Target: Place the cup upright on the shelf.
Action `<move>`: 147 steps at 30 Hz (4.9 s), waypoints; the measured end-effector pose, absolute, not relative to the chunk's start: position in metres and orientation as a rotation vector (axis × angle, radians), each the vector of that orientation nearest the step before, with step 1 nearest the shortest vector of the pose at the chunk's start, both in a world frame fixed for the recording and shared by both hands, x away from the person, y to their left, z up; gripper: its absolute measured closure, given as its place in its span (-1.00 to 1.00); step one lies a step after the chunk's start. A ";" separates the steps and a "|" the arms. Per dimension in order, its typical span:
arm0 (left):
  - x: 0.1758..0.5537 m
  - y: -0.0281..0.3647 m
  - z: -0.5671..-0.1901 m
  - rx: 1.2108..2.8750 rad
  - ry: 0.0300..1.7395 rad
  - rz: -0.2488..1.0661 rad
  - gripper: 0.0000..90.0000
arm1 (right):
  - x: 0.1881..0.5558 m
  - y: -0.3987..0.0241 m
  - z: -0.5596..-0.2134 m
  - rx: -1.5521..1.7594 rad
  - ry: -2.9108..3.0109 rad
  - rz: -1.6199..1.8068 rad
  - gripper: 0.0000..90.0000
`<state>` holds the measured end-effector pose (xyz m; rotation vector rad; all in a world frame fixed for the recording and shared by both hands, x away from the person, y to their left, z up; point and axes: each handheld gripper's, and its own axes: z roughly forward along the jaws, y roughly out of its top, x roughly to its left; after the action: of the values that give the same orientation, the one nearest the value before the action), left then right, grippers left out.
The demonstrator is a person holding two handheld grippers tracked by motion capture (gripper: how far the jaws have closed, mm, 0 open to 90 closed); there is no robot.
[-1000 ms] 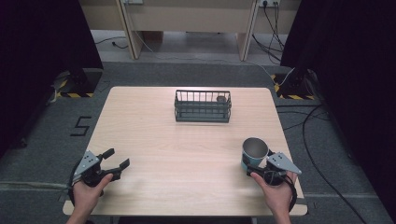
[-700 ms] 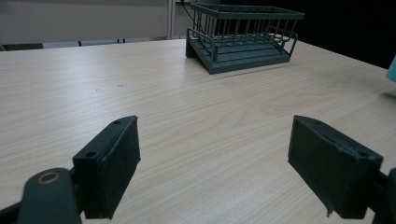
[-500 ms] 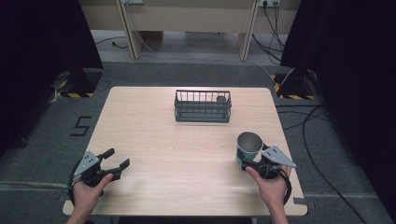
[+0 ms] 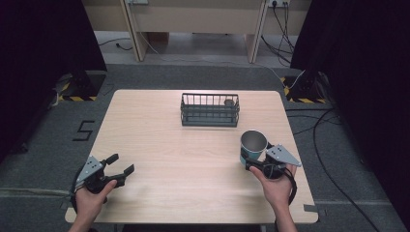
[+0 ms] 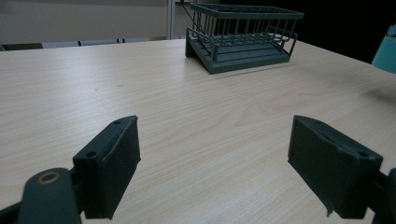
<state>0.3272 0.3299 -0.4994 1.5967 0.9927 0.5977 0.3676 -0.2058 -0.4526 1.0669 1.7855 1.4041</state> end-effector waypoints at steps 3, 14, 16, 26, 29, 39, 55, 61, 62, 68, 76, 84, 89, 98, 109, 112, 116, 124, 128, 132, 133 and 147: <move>0.327 0.330 -0.499 1.595 0.993 0.598 -0.64 | 0.371 -0.203 -0.451 1.059 1.783 1.410 -0.67; 0.327 0.330 -0.499 1.596 0.993 0.596 -0.64 | 0.382 -0.195 -0.443 1.034 1.775 1.424 -0.67; 0.327 0.330 -0.499 1.596 0.993 0.597 -0.64 | 0.385 -0.194 -0.441 1.032 1.775 1.427 -0.67; 0.327 0.330 -0.499 1.596 0.994 0.597 -0.64 | 0.395 -0.188 -0.437 1.026 1.773 1.433 -0.67; 0.327 0.330 -0.499 1.596 0.994 0.597 -0.64 | 0.398 -0.186 -0.436 1.022 1.768 1.438 -0.66; 0.327 0.330 -0.499 1.594 0.992 0.597 -0.64 | 0.406 -0.180 -0.430 1.024 1.761 1.451 -0.66; 0.327 0.330 -0.499 1.596 0.991 0.597 -0.64 | 0.419 -0.174 -0.424 1.021 1.749 1.458 -0.67; 0.327 0.330 -0.499 1.595 0.991 0.598 -0.64 | 0.425 -0.173 -0.422 1.028 1.745 1.460 -0.67; 0.327 0.330 -0.499 1.595 0.991 0.598 -0.64 | 0.425 -0.173 -0.422 1.028 1.745 1.460 -0.67; 0.327 0.330 -0.499 1.596 0.990 0.597 -0.64 | 0.431 -0.170 -0.418 1.023 1.739 1.464 -0.67; 0.326 0.330 -0.499 1.595 0.989 0.597 -0.64 | 0.440 -0.165 -0.412 1.018 1.734 1.470 -0.66; 0.326 0.330 -0.499 1.595 0.988 0.598 -0.64 | 0.449 -0.159 -0.411 1.023 1.737 1.472 -0.67; 0.326 0.330 -0.499 1.596 0.987 0.597 -0.64 | 0.455 -0.155 -0.410 1.024 1.737 1.474 -0.66; 0.326 0.330 -0.499 1.596 0.986 0.597 -0.64 | 0.464 -0.150 -0.404 1.018 1.732 1.482 -0.66; 0.326 0.331 -0.499 1.597 0.985 0.597 -0.64 | 0.475 -0.147 -0.397 1.026 1.723 1.483 -0.66; 0.326 0.331 -0.499 1.597 0.985 0.597 -0.64 | 0.478 -0.146 -0.396 1.026 1.719 1.481 -0.66; 0.326 0.330 -0.499 1.592 0.987 0.596 -0.64 | 0.481 -0.144 -0.395 1.026 1.719 1.483 -0.66; 0.326 0.331 -0.499 1.592 0.986 0.597 -0.64 | 0.489 -0.139 -0.392 1.022 1.718 1.478 -0.66; 0.326 0.331 -0.499 1.590 0.987 0.596 -0.64 | 0.493 -0.137 -0.392 1.027 1.719 1.483 -0.66; 0.326 0.331 -0.499 1.592 0.987 0.596 -0.64 | 0.497 -0.135 -0.391 1.033 1.721 1.481 -0.66; 0.326 0.331 -0.499 1.591 0.986 0.596 -0.64 | 0.497 -0.135 -0.391 1.033 1.721 1.481 -0.66; 0.326 0.331 -0.499 1.588 0.987 0.594 -0.64 | 0.512 -0.129 -0.385 1.046 1.715 1.477 -0.66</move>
<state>0.3261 0.3308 -0.4989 1.5883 0.9868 0.5943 0.5124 -0.1290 -0.3851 1.0463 1.7148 1.4774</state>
